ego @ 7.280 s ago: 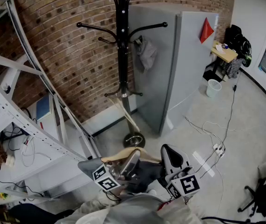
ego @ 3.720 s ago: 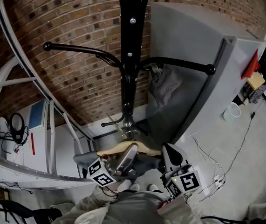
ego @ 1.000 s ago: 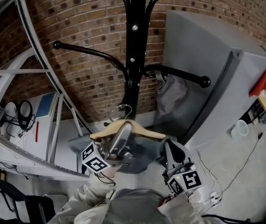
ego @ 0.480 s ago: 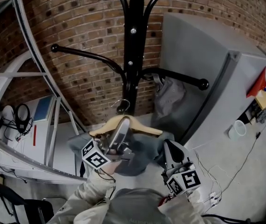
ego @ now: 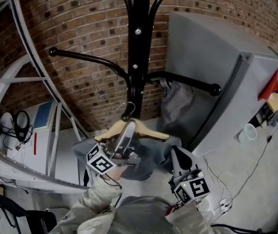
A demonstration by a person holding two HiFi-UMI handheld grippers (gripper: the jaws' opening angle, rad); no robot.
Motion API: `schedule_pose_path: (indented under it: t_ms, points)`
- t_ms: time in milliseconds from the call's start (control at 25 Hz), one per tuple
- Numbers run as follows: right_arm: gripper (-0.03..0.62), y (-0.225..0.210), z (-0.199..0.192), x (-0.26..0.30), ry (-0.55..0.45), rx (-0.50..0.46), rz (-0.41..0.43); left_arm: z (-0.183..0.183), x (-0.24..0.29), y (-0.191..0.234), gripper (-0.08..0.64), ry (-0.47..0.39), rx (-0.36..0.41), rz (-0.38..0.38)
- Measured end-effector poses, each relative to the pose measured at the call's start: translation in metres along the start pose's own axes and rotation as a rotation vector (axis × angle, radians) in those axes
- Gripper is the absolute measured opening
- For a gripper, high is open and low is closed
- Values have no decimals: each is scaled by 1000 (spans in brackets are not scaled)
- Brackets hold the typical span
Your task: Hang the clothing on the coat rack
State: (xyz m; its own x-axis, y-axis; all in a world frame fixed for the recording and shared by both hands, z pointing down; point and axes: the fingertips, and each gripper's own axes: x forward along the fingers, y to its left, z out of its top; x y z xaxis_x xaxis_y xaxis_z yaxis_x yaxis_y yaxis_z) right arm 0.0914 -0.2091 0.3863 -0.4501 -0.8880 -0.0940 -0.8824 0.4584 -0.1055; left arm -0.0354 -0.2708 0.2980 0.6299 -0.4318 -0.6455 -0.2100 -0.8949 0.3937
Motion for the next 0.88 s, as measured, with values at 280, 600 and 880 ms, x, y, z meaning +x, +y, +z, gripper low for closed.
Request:
schedule_pose_path:
  t_ms: [280, 600, 880]
  points:
    - [25, -5, -1, -1, 4, 0, -19, -5, 2, 10, 98, 2, -31, 3]
    - [25, -6, -3, 3, 11, 0, -23, -8, 2, 19, 99, -4, -59, 5]
    - [25, -6, -5, 4, 19, -2, -24, -12, 1, 23, 100, 2, -70, 9]
